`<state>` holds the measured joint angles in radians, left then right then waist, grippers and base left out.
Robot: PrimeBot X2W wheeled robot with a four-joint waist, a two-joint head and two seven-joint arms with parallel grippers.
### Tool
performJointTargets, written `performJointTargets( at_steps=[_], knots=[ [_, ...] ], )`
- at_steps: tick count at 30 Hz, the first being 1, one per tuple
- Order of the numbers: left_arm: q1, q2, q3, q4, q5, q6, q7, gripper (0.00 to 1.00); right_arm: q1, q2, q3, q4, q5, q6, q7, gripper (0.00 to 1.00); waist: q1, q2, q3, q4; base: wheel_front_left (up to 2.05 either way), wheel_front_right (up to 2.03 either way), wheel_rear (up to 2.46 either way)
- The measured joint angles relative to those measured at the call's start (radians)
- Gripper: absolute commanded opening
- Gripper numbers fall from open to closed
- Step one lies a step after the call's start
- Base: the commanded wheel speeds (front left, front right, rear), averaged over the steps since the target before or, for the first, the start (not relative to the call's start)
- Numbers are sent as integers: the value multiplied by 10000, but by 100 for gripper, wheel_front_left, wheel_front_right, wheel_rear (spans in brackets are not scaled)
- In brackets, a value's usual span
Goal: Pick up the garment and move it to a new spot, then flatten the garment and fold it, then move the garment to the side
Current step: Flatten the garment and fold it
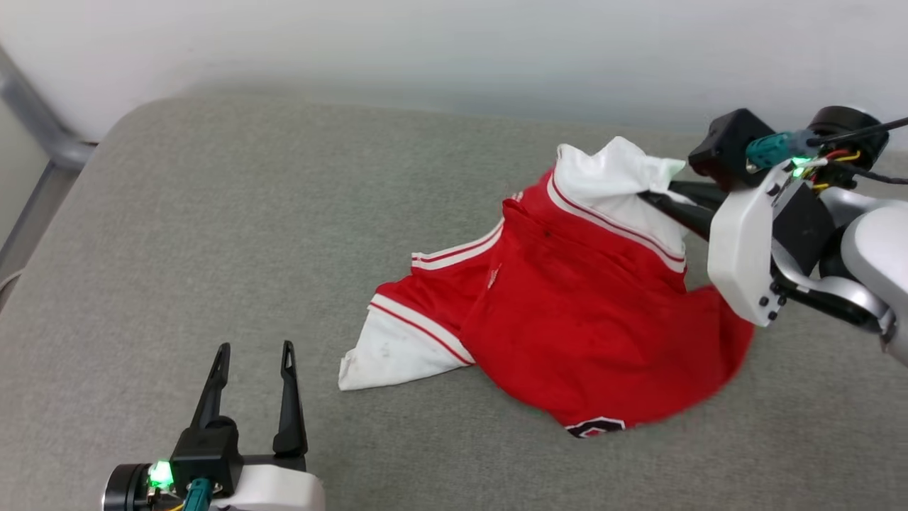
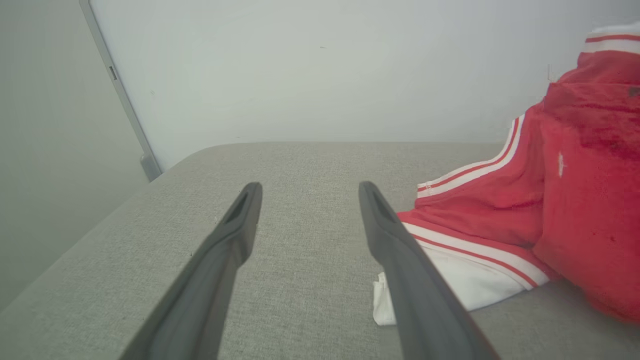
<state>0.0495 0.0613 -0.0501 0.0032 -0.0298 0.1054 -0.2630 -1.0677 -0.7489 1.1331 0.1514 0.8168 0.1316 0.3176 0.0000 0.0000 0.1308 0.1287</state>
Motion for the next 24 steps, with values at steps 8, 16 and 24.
performJointTargets(
  at_steps=[8, 16, 24],
  knots=[
    [253, 50, 209, -150, 2, -56, 0, 100, 397, -510, -1239, -196, -178, 0, -155, 0, 0, 0, -252, -868, 0, 0, 0],
    [39, 56, 192, -199, 81, -150, 0, 100, 2358, -1151, -3208, 1108, -188, 0, -899, 0, 0, 0, 148, -1385, 0, 0, 0],
    [-57, 54, 198, -224, 94, -174, 0, 100, 5101, -1371, -5336, 2477, -63, 0, -1601, 0, 0, 0, 462, -1537, 0, 0, 0]
  ],
)
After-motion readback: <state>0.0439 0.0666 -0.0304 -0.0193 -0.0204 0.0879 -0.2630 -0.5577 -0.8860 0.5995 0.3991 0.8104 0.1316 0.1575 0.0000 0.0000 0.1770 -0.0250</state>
